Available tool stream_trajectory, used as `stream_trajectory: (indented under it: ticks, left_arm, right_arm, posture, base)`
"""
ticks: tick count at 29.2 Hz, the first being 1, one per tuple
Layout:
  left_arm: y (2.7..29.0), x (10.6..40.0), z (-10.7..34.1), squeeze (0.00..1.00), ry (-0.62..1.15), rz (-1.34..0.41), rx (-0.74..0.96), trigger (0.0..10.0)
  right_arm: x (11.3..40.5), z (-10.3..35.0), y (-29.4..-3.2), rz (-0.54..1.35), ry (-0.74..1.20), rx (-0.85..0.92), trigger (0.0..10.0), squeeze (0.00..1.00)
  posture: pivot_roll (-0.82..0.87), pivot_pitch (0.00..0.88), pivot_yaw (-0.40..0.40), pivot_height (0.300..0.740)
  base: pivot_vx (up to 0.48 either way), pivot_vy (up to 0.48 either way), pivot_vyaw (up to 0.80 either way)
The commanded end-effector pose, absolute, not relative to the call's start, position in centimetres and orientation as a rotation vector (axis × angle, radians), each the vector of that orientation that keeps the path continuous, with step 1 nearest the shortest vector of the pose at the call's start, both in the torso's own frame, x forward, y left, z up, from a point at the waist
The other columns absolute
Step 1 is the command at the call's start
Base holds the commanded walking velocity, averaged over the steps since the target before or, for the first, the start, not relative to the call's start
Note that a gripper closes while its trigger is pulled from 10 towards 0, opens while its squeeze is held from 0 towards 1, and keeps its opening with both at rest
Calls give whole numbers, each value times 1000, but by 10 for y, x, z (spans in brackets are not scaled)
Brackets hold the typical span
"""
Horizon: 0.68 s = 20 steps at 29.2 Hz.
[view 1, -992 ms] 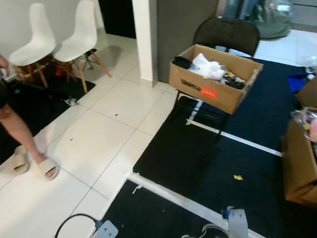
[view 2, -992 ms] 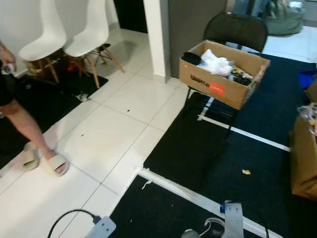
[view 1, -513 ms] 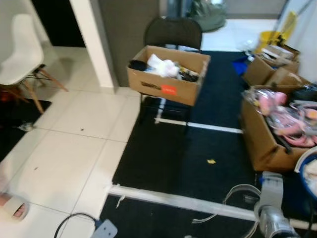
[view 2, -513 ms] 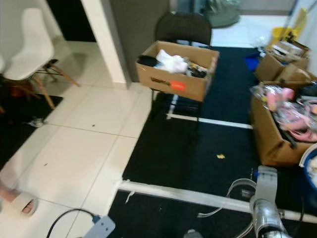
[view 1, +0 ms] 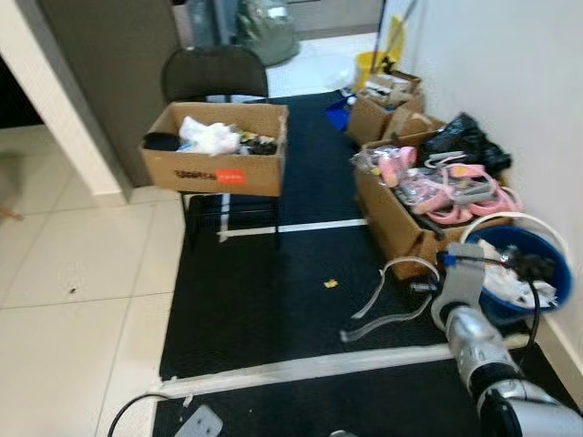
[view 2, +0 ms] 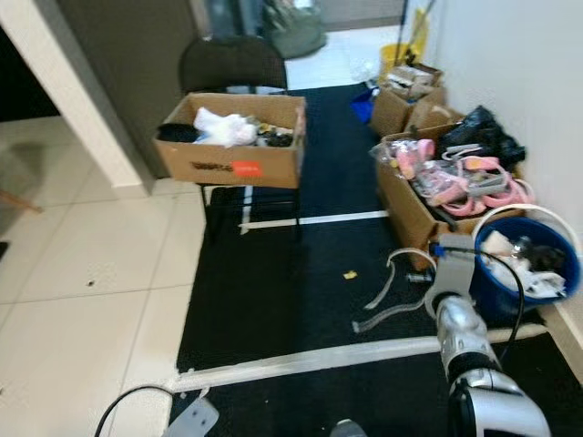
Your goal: Picking trash to rubbish bin
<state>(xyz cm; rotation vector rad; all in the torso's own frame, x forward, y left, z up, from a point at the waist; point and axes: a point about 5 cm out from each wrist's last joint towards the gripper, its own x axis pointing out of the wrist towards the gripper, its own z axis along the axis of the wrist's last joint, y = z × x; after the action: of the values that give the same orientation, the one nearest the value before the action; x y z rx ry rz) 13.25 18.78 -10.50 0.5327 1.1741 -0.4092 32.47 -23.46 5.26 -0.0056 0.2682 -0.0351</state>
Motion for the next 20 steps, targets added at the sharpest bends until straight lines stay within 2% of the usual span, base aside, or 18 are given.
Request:
stream_trajectory:
  ticks: [1, 7, 20]
  left_arm:
    - [202, 123, -106, 0, 1211, -384, 529, 10000]
    - [208, 121, -105, 0, 1214, -361, 525, 10000]
    - [205, 124, -105, 0, 1212, -361, 518, 10000]
  right_arm:
    - [332, 59, -203, 152, 217, -8, 10000, 0]
    - [338, 72, -173, 348, 125, -3, 10000, 0]
    - [342, 78, -172, 346, 101, 6, 10000, 0]
  posture:
    - [0, 62, 98, 740]
    - [5, 69, 98, 740]
    - [7, 69, 91, 740]
  base:
    - [0, 0, 0]
    - [324, 0, 0]
    - [405, 0, 0]
